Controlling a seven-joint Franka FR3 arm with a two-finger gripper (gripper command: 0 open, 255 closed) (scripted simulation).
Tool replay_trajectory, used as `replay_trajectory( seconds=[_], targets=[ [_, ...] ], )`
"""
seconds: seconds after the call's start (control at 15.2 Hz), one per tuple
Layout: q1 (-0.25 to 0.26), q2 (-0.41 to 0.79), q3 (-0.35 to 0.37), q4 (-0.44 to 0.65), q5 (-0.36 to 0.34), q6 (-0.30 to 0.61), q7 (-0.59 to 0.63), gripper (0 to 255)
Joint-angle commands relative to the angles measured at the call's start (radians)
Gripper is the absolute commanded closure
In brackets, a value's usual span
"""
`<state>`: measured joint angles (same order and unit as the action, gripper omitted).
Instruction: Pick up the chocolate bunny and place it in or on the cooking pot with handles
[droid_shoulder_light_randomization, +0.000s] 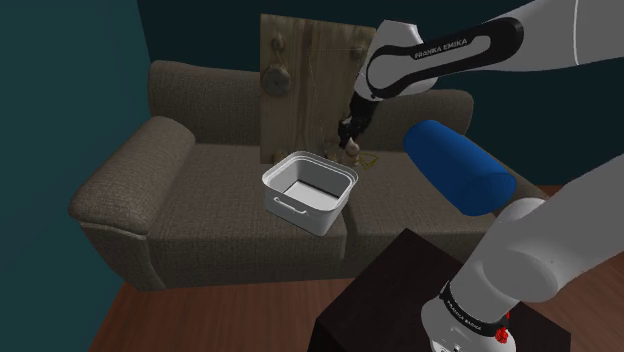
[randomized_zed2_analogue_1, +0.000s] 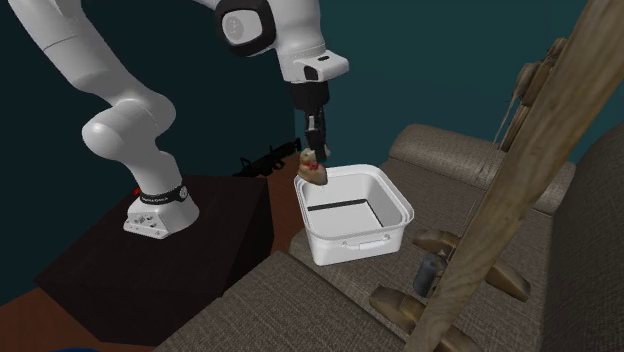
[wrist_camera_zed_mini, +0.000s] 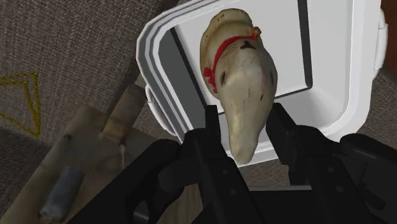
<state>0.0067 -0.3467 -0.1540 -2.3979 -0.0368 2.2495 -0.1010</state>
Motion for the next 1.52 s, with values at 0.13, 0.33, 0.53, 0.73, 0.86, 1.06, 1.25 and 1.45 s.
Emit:
replay_trajectory(
  seconds=[0.13, 0.33, 0.53, 0.73, 0.86, 1.06, 1.25, 1.45],
  targets=[
    [0.032, 0.114, 0.041, 0.128, 0.018, -0.014, 0.061, 255],
    [0.052, 0.204, 0.067, 0.234, 0.024, -0.031, 0.101, 255],
    [0.052, 0.217, 0.066, 0.206, 0.025, 0.01, 0.101, 255],
    [0.052, 0.232, 0.065, 0.18, 0.026, 0.05, 0.099, 255],
    [0.052, 0.242, 0.065, 0.164, 0.027, 0.077, 0.099, 255],
    [0.052, 0.26, 0.064, 0.141, 0.029, 0.118, 0.097, 255],
    [0.052, 0.28, 0.064, 0.12, 0.032, 0.159, 0.095, 255],
    [0.052, 0.302, 0.064, 0.101, 0.035, 0.2, 0.093, 255]
  ],
)
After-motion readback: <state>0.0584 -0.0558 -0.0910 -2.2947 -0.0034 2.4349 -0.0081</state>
